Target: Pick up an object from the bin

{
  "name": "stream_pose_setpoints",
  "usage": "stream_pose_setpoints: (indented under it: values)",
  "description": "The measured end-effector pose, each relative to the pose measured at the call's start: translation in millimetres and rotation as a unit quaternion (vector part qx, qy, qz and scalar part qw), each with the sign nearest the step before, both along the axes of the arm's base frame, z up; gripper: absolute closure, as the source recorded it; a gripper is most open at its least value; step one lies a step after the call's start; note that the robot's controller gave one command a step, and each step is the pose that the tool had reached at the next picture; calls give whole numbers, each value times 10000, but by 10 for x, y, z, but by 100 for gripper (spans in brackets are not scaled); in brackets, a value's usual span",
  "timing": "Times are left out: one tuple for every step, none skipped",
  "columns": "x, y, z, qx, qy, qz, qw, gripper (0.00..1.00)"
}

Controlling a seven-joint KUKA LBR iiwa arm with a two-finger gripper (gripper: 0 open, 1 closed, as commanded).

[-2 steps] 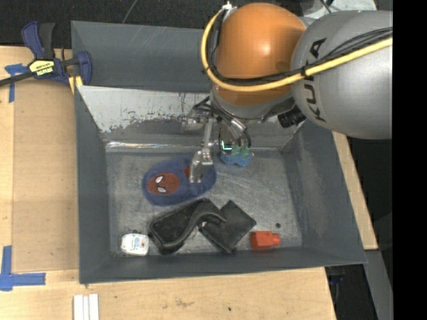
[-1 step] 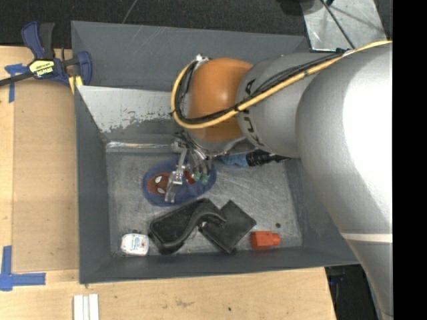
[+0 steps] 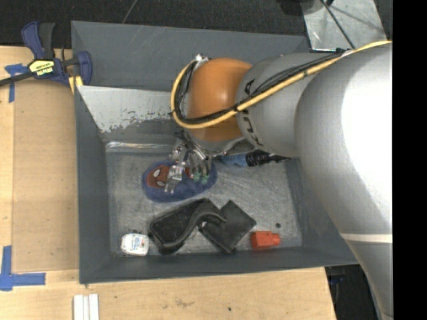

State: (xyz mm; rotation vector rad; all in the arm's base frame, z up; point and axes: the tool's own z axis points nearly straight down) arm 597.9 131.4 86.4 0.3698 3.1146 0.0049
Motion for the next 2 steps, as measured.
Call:
stream_pose_setpoints:
  values:
    - [46,-120,1132,-10,-29,391,9992,100]
    - [9,-42,1820,-7,-34,556,9984,100]
